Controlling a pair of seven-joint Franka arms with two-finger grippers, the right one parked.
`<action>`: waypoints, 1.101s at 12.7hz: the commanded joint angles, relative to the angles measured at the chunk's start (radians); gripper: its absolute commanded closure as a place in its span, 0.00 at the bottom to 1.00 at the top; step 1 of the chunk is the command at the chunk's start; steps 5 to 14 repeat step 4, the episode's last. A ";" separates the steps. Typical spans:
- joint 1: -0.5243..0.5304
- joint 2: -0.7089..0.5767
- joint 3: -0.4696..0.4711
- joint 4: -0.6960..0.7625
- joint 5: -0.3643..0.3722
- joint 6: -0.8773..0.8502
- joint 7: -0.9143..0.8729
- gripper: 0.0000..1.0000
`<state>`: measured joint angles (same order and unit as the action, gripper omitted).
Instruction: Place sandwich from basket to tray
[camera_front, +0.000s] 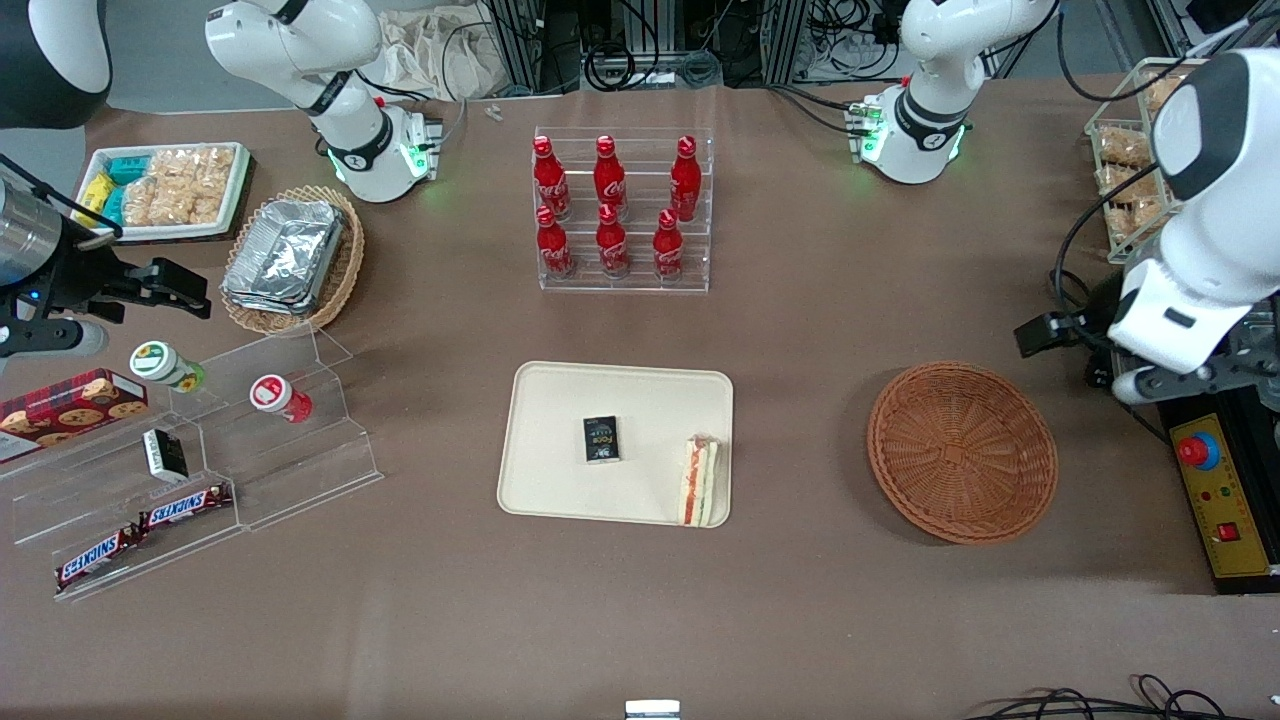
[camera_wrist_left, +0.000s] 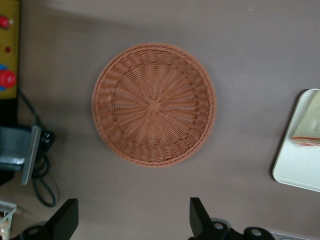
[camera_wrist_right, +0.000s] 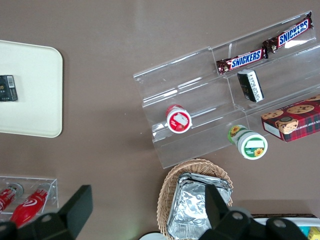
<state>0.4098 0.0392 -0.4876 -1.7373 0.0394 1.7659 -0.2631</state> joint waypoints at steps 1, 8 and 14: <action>0.033 -0.001 -0.005 -0.010 -0.027 -0.022 0.041 0.00; 0.033 0.092 -0.006 0.117 -0.010 -0.034 -0.019 0.00; 0.033 0.092 -0.006 0.117 -0.010 -0.034 -0.019 0.00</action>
